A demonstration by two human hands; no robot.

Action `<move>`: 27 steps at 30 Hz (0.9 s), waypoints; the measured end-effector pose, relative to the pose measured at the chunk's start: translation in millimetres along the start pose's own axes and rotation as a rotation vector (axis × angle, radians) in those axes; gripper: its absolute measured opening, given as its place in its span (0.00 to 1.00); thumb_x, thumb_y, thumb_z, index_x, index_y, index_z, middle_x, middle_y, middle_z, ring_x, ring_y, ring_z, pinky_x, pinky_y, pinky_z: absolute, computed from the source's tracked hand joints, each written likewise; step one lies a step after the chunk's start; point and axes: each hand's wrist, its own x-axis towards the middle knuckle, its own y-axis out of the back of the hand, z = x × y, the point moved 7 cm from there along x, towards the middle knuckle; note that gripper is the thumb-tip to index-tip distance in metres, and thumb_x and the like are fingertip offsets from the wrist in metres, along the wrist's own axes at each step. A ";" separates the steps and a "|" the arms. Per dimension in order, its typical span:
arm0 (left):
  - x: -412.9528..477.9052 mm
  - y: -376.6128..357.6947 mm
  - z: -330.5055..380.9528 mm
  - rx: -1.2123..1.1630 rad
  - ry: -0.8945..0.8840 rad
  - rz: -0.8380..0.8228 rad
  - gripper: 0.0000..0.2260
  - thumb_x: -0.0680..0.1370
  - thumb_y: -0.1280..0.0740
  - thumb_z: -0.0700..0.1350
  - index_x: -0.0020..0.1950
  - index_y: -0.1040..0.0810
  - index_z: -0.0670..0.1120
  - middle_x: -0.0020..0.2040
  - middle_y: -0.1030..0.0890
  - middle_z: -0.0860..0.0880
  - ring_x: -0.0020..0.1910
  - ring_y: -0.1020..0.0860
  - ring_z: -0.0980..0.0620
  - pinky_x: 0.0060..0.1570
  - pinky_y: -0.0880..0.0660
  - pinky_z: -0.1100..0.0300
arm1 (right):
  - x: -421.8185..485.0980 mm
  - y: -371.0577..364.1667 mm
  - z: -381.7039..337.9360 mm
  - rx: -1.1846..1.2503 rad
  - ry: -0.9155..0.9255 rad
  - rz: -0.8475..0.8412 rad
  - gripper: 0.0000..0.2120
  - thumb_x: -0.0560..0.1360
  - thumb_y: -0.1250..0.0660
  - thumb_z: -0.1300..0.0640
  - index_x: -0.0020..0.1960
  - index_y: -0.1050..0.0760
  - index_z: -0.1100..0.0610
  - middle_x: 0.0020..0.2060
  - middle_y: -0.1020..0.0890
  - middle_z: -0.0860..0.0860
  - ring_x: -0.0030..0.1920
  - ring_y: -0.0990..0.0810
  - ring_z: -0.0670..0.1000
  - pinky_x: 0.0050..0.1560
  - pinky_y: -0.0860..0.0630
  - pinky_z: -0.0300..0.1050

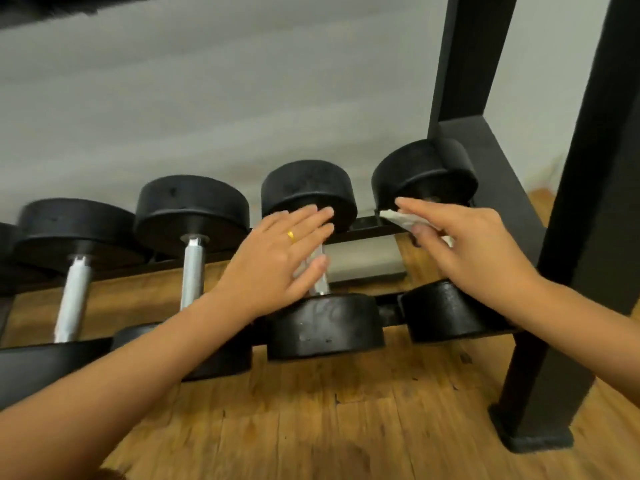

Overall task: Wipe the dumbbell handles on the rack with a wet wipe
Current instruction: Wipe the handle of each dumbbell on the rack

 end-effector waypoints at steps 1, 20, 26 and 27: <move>4.6 1.9 -17.9 -0.020 0.112 0.049 0.23 0.85 0.42 0.53 0.76 0.27 0.44 0.78 0.31 0.46 0.78 0.34 0.48 0.76 0.39 0.50 | 17.0 -10.6 -3.9 0.021 -0.028 0.028 0.20 0.81 0.35 0.58 0.73 0.27 0.52 0.56 0.16 0.49 0.54 0.18 0.44 0.57 0.26 0.34; 11.0 -36.3 -83.1 -0.278 0.472 -0.081 0.37 0.84 0.45 0.64 0.85 0.61 0.51 0.84 0.64 0.56 0.81 0.63 0.59 0.65 0.44 0.63 | 98.3 -93.7 23.6 0.135 -0.474 0.283 0.18 0.82 0.38 0.61 0.72 0.26 0.58 0.60 0.18 0.53 0.55 0.17 0.51 0.55 0.20 0.39; 13.6 -39.9 -91.8 -0.286 0.466 -0.086 0.41 0.82 0.41 0.66 0.85 0.61 0.52 0.83 0.64 0.59 0.81 0.63 0.61 0.64 0.44 0.61 | 100.1 -118.0 27.8 0.259 -0.536 0.214 0.18 0.83 0.41 0.60 0.72 0.26 0.56 0.59 0.18 0.51 0.58 0.19 0.50 0.60 0.21 0.48; 14.1 -40.3 -91.9 -0.306 0.469 -0.079 0.41 0.82 0.41 0.66 0.85 0.60 0.53 0.83 0.64 0.59 0.81 0.63 0.61 0.64 0.44 0.61 | 99.3 -119.1 29.6 0.280 -0.554 0.211 0.18 0.84 0.41 0.60 0.72 0.27 0.55 0.59 0.19 0.48 0.57 0.20 0.47 0.60 0.22 0.45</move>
